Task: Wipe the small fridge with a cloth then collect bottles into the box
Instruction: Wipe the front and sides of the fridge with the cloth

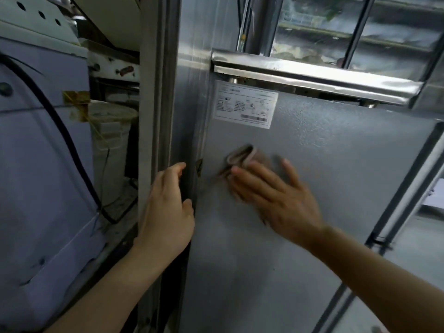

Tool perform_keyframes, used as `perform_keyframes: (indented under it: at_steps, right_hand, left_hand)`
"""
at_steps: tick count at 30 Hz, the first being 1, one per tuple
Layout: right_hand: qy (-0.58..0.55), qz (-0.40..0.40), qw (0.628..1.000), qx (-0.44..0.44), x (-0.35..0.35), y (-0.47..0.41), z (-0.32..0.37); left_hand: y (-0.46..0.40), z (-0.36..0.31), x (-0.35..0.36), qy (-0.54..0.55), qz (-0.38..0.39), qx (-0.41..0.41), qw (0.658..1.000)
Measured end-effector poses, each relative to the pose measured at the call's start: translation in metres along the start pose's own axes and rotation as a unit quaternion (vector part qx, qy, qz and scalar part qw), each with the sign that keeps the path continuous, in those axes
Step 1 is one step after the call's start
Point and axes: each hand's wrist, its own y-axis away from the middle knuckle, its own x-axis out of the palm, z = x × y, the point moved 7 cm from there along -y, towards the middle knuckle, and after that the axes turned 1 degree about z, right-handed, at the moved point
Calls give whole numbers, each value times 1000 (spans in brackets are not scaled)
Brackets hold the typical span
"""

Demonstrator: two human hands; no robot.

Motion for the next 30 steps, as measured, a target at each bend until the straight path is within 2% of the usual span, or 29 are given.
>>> perform_keyframes:
  at_steps: [3,6,8,12,14,16,18,21,24,27,30]
  right_hand:
    - [-17,-62,991,114,-16,-9,-49]
    - [-63,-98,981,156,-6,3,-35]
    - [-73,-57,989,117,15,26,-1]
    - [-32,67,996,-41,46,87,57]
    - [-9,85,993,-82,45,100,57]
    - [7,66,994,-82,35,96,34]
    - [20,5,1000,-15,18,83,-10]
    - [21,-88,985,145,0,77,-74]
    - [-19,-116,966,230,8,99,-69]
    - [-49,-33,983,172,34,143,-17]
    - [1,53,995,82,45,184,8]
  left_hand:
    - [-3,0,28,15,25,-32,999]
    - [-2,1,55,11,40,-40,998]
    - [-1,7,61,-14,9,-64,998]
    - [2,15,65,-30,-24,-83,996]
    - [2,16,67,-31,-22,-82,996]
    - [2,17,68,-40,-22,-82,996]
    - [2,18,68,-47,-29,-88,995]
    - [2,22,69,-48,-47,-93,993]
    - [3,25,72,-34,-57,-88,994]
    - [4,28,74,-16,-66,-79,995]
    - [13,28,78,-9,-65,-74,995]
